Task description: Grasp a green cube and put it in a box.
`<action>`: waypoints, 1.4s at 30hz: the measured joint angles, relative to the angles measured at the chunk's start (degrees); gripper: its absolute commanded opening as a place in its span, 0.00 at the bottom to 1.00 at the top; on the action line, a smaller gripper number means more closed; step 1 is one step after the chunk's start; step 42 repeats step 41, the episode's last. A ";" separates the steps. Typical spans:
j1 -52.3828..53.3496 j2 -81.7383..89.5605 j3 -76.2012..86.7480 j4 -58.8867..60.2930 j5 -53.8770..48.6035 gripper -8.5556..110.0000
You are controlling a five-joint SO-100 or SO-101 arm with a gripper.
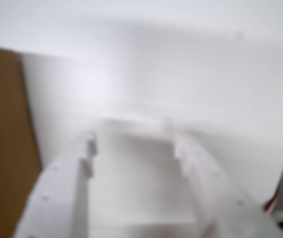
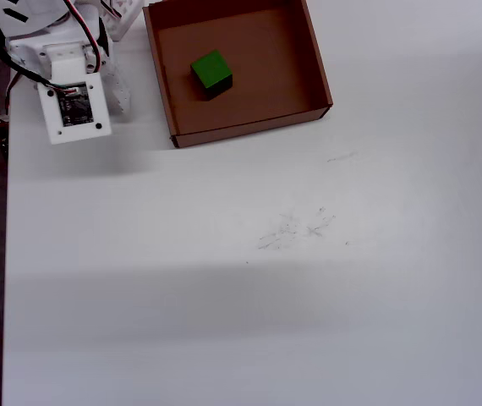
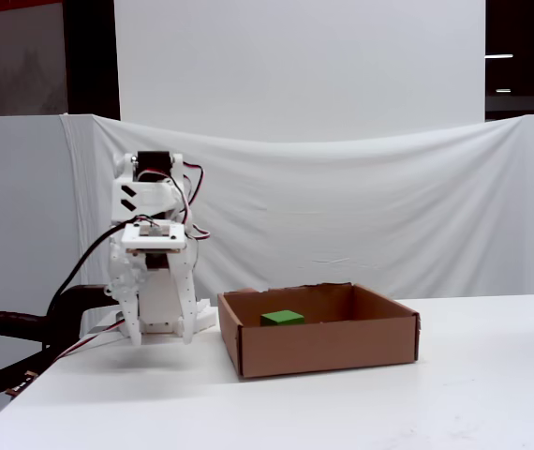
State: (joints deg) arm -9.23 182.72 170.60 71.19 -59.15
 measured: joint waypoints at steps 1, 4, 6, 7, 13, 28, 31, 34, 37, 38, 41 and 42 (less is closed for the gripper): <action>0.00 0.00 0.00 0.00 0.00 0.25; 0.00 0.00 0.00 0.00 0.18 0.25; 0.00 0.00 0.00 0.00 0.18 0.25; 0.00 0.00 0.00 0.00 0.18 0.25; 0.00 0.00 0.00 0.00 0.35 0.25; 0.00 0.00 0.00 0.00 1.23 0.25; 0.00 0.00 0.00 0.00 1.23 0.25; 0.00 0.00 0.00 0.00 1.41 0.25; 0.00 0.00 0.00 0.00 1.41 0.25; 0.00 0.00 0.00 0.00 1.41 0.25; 0.00 0.00 0.00 0.00 1.41 0.25; 0.00 0.00 0.00 0.00 1.41 0.25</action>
